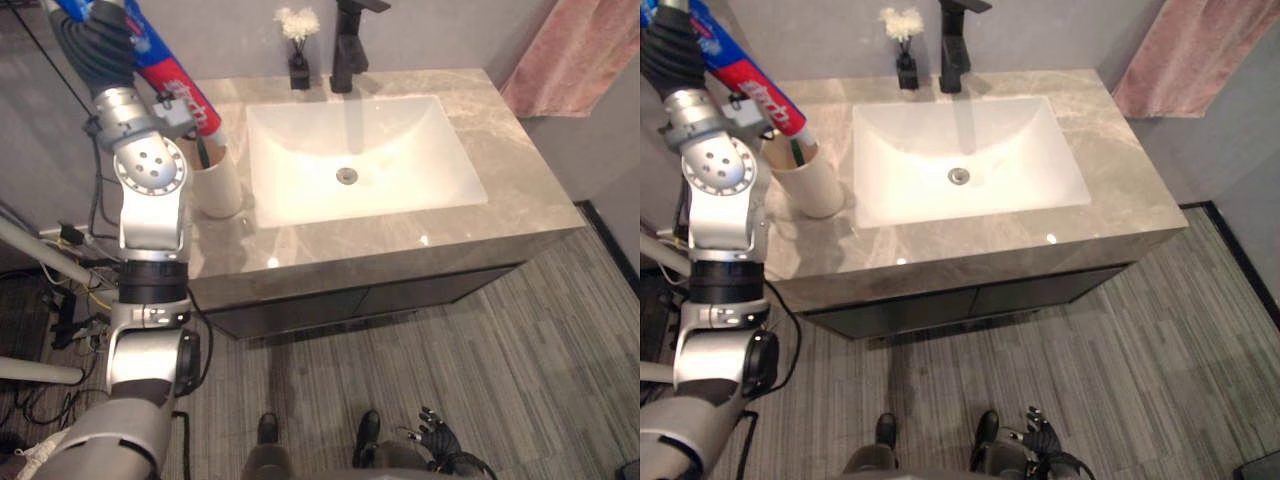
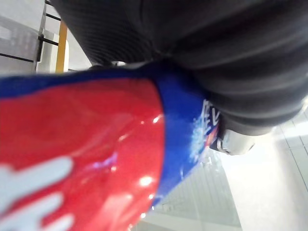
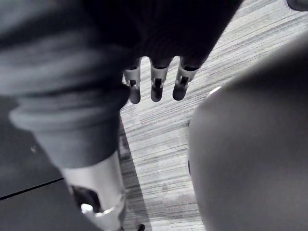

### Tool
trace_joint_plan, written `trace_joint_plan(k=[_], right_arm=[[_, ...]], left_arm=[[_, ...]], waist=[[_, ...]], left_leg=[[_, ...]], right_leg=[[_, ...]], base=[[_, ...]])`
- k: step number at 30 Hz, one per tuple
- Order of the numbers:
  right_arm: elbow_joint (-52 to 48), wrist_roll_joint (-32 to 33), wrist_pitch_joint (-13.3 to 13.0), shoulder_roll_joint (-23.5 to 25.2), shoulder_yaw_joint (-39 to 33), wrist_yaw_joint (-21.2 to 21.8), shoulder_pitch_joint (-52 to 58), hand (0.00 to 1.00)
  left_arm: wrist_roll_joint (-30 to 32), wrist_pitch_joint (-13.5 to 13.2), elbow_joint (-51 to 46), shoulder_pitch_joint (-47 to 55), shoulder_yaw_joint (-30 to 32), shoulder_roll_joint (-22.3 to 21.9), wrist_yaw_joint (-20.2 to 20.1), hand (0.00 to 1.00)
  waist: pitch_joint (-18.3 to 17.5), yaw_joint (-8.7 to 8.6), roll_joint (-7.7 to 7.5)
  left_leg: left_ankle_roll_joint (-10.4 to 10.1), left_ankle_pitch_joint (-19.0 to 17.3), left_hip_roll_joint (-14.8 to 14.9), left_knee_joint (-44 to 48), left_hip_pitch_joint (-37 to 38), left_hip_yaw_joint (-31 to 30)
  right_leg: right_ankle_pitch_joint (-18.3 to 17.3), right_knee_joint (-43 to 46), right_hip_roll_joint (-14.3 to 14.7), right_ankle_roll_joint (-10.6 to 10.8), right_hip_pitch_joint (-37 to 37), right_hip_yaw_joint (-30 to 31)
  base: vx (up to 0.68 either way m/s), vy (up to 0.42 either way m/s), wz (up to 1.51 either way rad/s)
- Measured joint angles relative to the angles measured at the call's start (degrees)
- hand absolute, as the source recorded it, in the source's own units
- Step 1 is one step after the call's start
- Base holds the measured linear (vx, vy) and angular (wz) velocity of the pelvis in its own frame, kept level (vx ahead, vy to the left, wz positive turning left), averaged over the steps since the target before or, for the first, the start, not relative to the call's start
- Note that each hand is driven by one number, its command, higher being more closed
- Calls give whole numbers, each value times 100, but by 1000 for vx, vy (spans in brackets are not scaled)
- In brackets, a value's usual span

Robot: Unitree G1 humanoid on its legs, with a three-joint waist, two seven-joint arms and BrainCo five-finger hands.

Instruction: Organize washtable

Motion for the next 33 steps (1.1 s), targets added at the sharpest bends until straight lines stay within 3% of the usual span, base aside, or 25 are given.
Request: trace_joint_plan(k=[33], right_arm=[[-48,201,-49,-77,35,3,-109,0]], left_arm=[[-19,-125,208,417,86,168,-274,100]], waist=[[441,12,-23]], left_leg=[[1,-1,6,95,-57,-66]], right_leg=[[23,1,46,-29,14,-27]], base=[[0,0,0]])
